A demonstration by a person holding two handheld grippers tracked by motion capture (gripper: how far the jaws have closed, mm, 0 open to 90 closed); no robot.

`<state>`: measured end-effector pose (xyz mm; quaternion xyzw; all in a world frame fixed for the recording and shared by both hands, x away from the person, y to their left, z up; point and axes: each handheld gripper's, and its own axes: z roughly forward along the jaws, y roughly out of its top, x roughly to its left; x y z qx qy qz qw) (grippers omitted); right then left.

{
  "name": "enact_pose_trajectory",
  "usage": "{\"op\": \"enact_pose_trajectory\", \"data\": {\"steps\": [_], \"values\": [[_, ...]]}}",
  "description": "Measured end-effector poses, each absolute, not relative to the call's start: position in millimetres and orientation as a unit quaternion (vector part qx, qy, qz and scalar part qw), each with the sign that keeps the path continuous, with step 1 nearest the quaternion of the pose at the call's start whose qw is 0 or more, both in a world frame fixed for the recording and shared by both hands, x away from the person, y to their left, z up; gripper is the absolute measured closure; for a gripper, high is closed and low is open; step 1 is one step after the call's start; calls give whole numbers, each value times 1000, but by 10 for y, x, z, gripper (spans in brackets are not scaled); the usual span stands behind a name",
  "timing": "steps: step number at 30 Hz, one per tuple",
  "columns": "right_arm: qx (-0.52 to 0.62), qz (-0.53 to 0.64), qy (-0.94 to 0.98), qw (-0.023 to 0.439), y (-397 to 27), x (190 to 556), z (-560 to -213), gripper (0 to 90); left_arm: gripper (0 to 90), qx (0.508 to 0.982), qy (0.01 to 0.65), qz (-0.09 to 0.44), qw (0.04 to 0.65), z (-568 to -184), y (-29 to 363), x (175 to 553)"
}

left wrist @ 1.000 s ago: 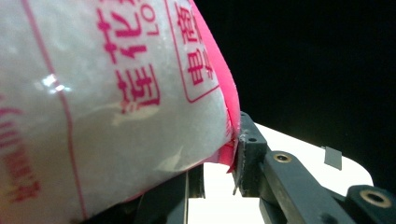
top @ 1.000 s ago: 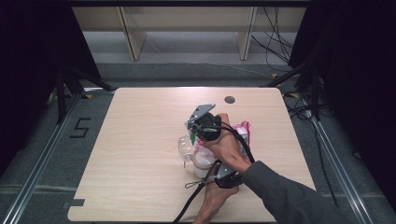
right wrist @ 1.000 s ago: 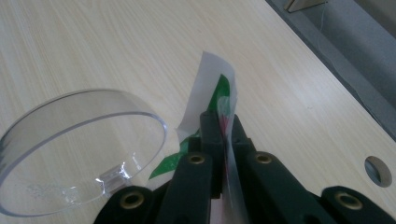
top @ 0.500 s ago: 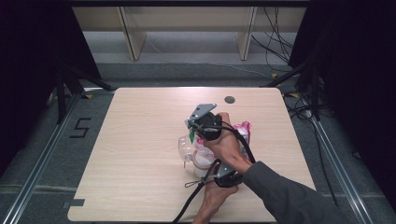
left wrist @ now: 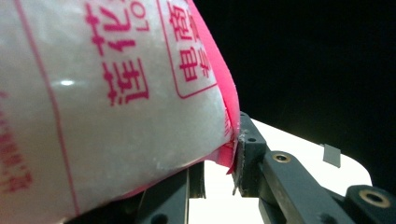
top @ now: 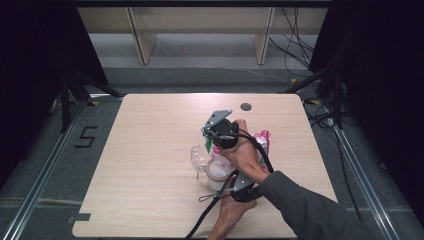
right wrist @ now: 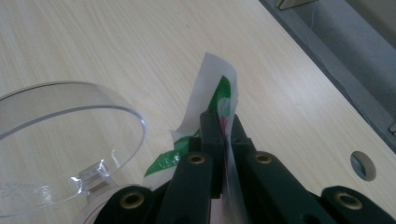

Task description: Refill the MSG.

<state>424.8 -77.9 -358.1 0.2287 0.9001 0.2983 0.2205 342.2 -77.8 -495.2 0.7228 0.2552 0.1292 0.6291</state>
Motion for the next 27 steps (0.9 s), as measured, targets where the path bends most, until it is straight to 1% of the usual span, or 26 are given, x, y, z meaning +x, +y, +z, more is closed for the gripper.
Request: {"op": "enact_pose_trajectory", "data": {"steps": [3, 4, 5, 6, 7, 9, 12, 17, 18, 20, 27], "values": [[233, 316, 894, 215, -774, 4235, -3548, 900, 771, 719, 258, 132, 631, -4946, -760, 3429], [231, 314, 893, 224, -777, 4239, -3544, 900, 771, 721, 253, 126, 633, -4943, -751, 3437], [228, 310, 896, 222, -765, 4237, -3572, 900, 771, 743, 221, 118, 620, -4936, -703, 3457], [225, 302, 900, 222, -749, 4229, -3610, 900, 771, 735, 238, 120, 623, -4941, -715, 3431], [224, 296, 902, 219, -727, 4213, -3634, 900, 770, 735, 238, 122, 623, -4947, -716, 3430], [219, 300, 902, 222, -719, 4209, -3635, 900, 771, 736, 239, 123, 621, -4952, -701, 3439], [224, 307, 900, 214, -722, 4209, -3611, 900, 771, 736, 238, 125, 621, -4945, -697, 3437], [223, 304, 900, 220, -726, 4221, -3613, 900, 771, 737, 238, 124, 620, -4942, -696, 3438], [223, 308, 896, 228, -725, 4224, -3624, 900, 771, 737, 238, 124, 620, -4942, -697, 3437], [232, 301, 900, 214, -731, 4211, -3605, 900, 771, 737, 238, 125, 620, -4942, -697, 3437], [232, 304, 899, 213, -740, 4208, -3605, 900, 771, 738, 234, 125, 620, -4939, -700, 3443]]}}
